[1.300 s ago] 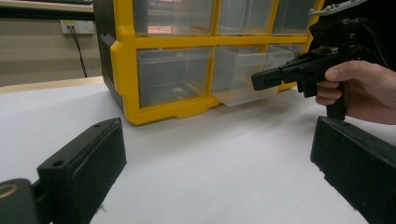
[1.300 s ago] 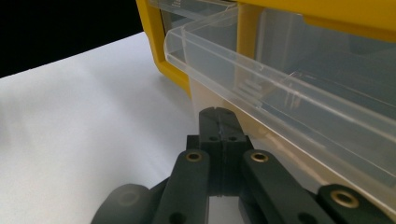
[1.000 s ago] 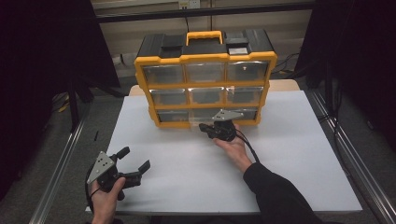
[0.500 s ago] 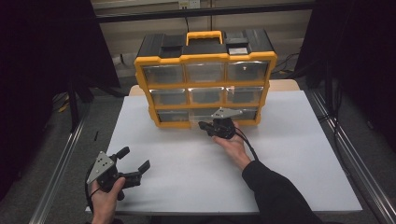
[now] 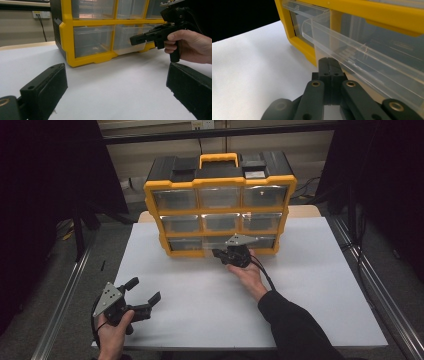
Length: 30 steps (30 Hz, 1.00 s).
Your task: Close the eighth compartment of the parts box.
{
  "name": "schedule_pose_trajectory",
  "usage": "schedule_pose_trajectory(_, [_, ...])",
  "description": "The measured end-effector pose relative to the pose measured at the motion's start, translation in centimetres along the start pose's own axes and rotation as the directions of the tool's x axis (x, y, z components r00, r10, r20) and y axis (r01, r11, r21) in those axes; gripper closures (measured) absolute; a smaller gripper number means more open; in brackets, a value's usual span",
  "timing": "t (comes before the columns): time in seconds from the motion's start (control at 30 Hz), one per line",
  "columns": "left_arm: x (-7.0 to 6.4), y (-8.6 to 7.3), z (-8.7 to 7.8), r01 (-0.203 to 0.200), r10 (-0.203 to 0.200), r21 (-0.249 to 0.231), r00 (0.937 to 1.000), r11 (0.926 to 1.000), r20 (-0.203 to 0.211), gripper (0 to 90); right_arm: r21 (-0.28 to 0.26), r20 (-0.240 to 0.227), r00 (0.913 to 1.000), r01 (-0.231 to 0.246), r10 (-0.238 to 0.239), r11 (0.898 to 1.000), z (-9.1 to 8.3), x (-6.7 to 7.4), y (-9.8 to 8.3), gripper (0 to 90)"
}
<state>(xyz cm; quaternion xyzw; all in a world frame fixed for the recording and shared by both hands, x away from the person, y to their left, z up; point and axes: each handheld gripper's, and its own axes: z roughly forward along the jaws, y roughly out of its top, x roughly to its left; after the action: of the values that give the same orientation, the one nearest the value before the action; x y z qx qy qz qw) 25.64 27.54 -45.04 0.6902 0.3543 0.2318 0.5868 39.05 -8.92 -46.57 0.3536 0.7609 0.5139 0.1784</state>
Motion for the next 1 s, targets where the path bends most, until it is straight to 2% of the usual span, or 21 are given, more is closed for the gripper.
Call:
schedule_pose_trajectory(0.1, [-0.11,0.0,0.05,0.012,-0.012,-0.008,0.9999,0.9999,-0.005,3.2,-0.004,0.005,1.0,0.0,0.0,1.0,0.09,-0.08,0.02,90.0])
schedule_pose_trajectory(0.23, [0.02,0.0,-0.01,-0.002,0.002,0.002,1.0,1.0,0.0,3.2,-0.004,0.005,1.0,-0.003,0.003,1.0,0.17,-0.18,0.03,90.0])
schedule_pose_trajectory(0.3, [-0.08,-0.01,0.06,0.013,-0.013,-0.01,0.9999,0.9999,0.0,3.2,-0.003,0.016,0.9999,-0.001,0.002,1.0,0.23,-0.22,0.07,90.0])
schedule_pose_trajectory(0.33, [-0.02,0.01,-0.02,0.001,-0.001,0.001,1.0,1.0,-0.005,3.2,-0.001,0.015,0.9999,-0.005,0.005,1.0,0.25,-0.22,0.11,90.0])
schedule_pose_trajectory(0.47, [-0.11,-0.02,0.05,0.014,-0.014,-0.01,0.9999,0.9998,-0.006,3.2,-0.002,0.022,0.9998,-0.004,0.004,1.0,0.38,-0.45,0.2,90.0])
schedule_pose_trajectory(0.57, [0.0,-0.01,0.0,0.005,-0.005,-0.004,1.0,1.0,0.001,3.2,-0.007,0.017,0.9998,-0.01,0.01,1.0,0.43,-0.59,0.24,90.0])
schedule_pose_trajectory(0.6, [-0.1,-0.02,0.05,0.015,-0.015,-0.01,0.9999,0.9998,-0.007,3.2,-0.005,0.02,0.9998,-0.009,0.009,1.0,0.42,-0.62,0.27,90.0])
schedule_pose_trajectory(0.67, [-0.04,0.0,-0.02,0.001,-0.001,0.001,1.0,1.0,-0.006,3.2,-0.005,0.021,0.9997,-0.012,0.012,1.0,0.39,-0.62,0.37,90.0])
schedule_pose_trajectory(1.0, [0.0,-0.02,0.01,0.006,-0.006,-0.002,1.0,1.0,-0.002,3.2,-0.007,0.033,0.9993,-0.016,0.017,1.0,0.45,-1.0,0.65,90.0])
